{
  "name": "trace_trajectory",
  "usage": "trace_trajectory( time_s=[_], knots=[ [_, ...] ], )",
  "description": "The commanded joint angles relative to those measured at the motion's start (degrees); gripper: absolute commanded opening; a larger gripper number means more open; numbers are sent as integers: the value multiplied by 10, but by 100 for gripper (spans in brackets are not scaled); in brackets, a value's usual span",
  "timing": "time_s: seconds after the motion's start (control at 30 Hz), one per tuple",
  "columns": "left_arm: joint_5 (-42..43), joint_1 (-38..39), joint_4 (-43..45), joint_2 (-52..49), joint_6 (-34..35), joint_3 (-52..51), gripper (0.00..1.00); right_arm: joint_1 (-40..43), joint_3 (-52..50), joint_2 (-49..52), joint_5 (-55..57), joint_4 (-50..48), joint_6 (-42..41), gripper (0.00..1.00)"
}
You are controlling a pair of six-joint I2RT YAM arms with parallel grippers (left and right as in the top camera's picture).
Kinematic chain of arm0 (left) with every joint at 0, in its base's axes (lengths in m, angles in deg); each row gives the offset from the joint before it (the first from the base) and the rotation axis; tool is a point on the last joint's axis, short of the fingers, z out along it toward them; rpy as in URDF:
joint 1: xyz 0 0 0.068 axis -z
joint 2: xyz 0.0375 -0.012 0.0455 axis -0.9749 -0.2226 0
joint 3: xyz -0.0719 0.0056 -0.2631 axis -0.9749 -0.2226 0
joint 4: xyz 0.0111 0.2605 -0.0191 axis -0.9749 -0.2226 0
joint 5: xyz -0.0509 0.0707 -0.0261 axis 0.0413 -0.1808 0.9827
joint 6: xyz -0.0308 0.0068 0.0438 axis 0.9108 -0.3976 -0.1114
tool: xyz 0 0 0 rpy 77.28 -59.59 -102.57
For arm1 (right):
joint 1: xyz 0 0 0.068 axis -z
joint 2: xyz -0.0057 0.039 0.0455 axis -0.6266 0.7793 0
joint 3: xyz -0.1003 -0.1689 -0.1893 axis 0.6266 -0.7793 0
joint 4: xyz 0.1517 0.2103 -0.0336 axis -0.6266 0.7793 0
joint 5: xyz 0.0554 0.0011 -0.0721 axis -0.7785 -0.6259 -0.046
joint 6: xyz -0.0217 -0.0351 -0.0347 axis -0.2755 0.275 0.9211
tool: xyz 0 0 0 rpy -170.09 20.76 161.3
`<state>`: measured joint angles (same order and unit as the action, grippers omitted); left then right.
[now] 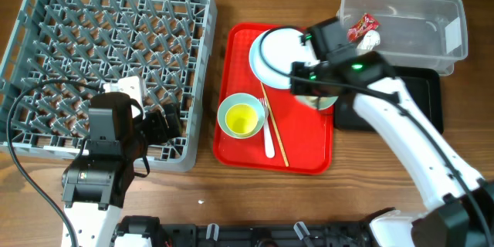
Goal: Sort waste into correct bins and load items into the dishwasher rack
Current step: 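Tip the rice bowl over the black tray to empty it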
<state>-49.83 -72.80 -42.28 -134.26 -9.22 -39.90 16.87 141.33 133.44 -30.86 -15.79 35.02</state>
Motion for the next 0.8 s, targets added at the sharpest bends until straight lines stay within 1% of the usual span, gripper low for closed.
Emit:
trace_trajectory(
  time_s=[0.0, 0.13, 0.23, 0.33, 0.4, 0.5, 0.57, 0.6, 0.7, 0.77],
  knots=[
    [-1, -4, 0, 1, 5, 11, 100, 78, 6, -4, -84, 1, 66, 4],
    [-1, -4, 0, 1, 5, 11, 100, 198, -20, 5, -214, -1, 142, 4],
    [-1, -4, 0, 1, 5, 11, 100, 302, -52, 31, -318, -6, 203, 4],
    [-1, -4, 0, 1, 5, 11, 100, 370, -72, 69, -422, -15, 233, 4],
    [-1, -4, 0, 1, 5, 11, 100, 410, -73, 112, -524, -15, 254, 4],
    [-1, -4, 0, 1, 5, 11, 100, 444, -73, 172, -635, -15, 255, 4],
    [-1, -4, 0, 1, 5, 11, 100, 457, -74, 194, -685, -15, 254, 4],
    [-1, -4, 0, 1, 5, 11, 100, 468, -74, 207, -731, -15, 252, 4],
    [-1, -4, 0, 1, 5, 11, 100, 493, -74, 215, -787, -15, 236, 4],
    [-1, -4, 0, 1, 5, 11, 100, 511, -74, 217, -794, -18, 206, 4]
  ],
)
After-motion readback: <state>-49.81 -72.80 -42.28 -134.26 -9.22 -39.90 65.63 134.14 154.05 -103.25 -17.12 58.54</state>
